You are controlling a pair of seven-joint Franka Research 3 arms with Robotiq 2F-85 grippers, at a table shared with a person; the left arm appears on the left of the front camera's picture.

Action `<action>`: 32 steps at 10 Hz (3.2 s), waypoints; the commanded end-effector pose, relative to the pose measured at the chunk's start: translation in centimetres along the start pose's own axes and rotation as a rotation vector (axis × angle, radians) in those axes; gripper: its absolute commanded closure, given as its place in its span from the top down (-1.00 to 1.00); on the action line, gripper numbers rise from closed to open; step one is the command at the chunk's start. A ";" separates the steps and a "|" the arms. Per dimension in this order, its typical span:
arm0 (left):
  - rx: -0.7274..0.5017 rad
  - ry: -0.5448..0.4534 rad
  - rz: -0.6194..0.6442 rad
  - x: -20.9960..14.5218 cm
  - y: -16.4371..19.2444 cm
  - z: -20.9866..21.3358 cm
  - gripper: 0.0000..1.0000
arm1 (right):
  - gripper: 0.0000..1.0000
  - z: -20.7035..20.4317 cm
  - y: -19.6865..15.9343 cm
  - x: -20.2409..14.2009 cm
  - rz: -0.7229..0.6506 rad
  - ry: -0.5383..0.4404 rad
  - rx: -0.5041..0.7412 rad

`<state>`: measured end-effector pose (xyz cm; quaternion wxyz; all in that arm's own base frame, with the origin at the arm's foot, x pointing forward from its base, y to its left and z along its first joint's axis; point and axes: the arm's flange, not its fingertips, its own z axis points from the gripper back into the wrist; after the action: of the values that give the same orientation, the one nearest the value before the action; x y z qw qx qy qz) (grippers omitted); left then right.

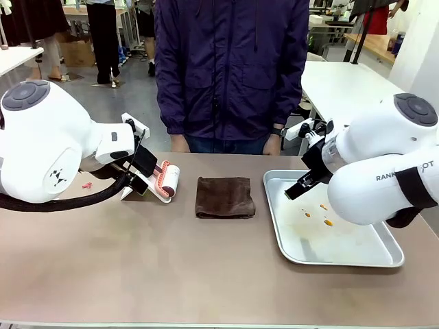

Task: Clean the surface of the table.
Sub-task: Hold the Lint Roller with your left hand and the towel with your right hand.

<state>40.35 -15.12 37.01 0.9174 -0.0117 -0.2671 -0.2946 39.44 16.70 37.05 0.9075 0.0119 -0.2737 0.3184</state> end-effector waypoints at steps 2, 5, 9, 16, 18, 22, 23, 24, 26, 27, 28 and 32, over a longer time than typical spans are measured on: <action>0.000 0.000 -0.001 0.0 0.0 0.0 1.00 | 1.00 0.0 0.0 0.0 -0.001 0.000 0.000; 0.000 0.000 -0.001 0.0 0.0 0.0 1.00 | 1.00 0.0 0.0 0.0 -0.001 0.000 0.000; -0.004 0.134 0.050 -1.0 1.1 0.9 1.00 | 1.00 1.4 -1.1 0.1 -0.161 0.161 -0.046; -0.540 0.163 0.573 -7.0 11.1 8.1 1.00 | 1.00 13.0 -3.8 -3.2 -0.632 0.164 0.388; -0.854 -0.024 0.650 -12.5 16.5 10.0 1.00 | 1.00 16.7 -4.6 -6.1 -0.844 0.019 0.489; -0.964 -0.393 0.799 -19.9 19.1 14.9 1.00 | 1.00 22.4 -9.2 -17.1 -1.128 -0.266 0.563; -0.974 -0.417 0.851 -20.0 18.9 14.2 1.00 | 1.00 23.3 -10.7 -20.0 -1.218 -0.330 0.564; -1.015 -0.450 0.886 -20.2 18.9 13.3 1.00 | 1.00 23.8 -11.9 -22.7 -1.282 -0.371 0.568; -1.039 -0.503 0.906 -19.0 17.2 12.2 1.00 | 1.00 24.0 -13.6 -27.8 -1.390 -0.432 0.589; -1.026 -0.517 0.929 -18.3 16.2 12.1 1.00 | 1.00 23.9 -13.9 -30.1 -1.445 -0.473 0.606; -1.013 -0.526 0.949 -18.2 15.9 12.1 1.00 | 1.00 23.4 -13.9 -31.3 -1.475 -0.476 0.606; -0.898 -0.495 0.996 -16.4 14.5 12.0 1.00 | 1.00 21.0 -14.2 -32.2 -1.510 -0.394 0.494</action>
<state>35.98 12.11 41.96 0.7570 -0.5912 -0.2690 0.0711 17.97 -27.05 46.60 0.7646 0.4927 -0.2542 -0.3287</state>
